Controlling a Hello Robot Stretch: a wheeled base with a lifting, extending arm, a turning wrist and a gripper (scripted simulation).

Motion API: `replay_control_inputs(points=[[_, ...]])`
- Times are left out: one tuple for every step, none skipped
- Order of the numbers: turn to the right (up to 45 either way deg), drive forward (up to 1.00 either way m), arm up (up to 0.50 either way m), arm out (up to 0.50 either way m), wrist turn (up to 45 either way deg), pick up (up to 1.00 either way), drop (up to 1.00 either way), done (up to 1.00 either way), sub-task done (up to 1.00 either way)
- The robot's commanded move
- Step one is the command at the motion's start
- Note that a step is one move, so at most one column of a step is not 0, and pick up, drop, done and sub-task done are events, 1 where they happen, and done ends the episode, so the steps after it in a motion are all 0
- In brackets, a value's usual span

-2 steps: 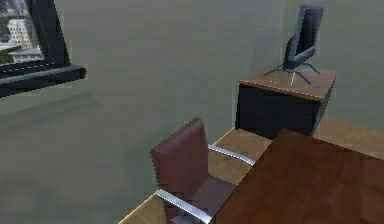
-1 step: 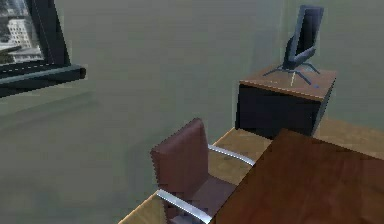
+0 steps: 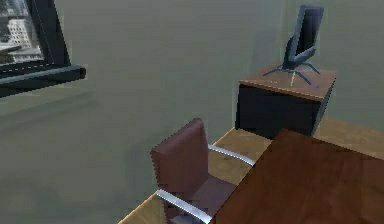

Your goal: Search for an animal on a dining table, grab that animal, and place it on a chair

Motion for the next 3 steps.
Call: replay_control_inputs(points=[[0.0, 0.00, 0.00, 0.00, 0.0, 0.00, 1.00, 0.00, 0.00], [0.0, 0.00, 0.00, -0.10, 0.0, 0.00, 0.00, 0.00, 0.00], [0.0, 0.00, 0.00, 0.00, 0.0, 0.00, 0.00, 1.00, 0.00]])
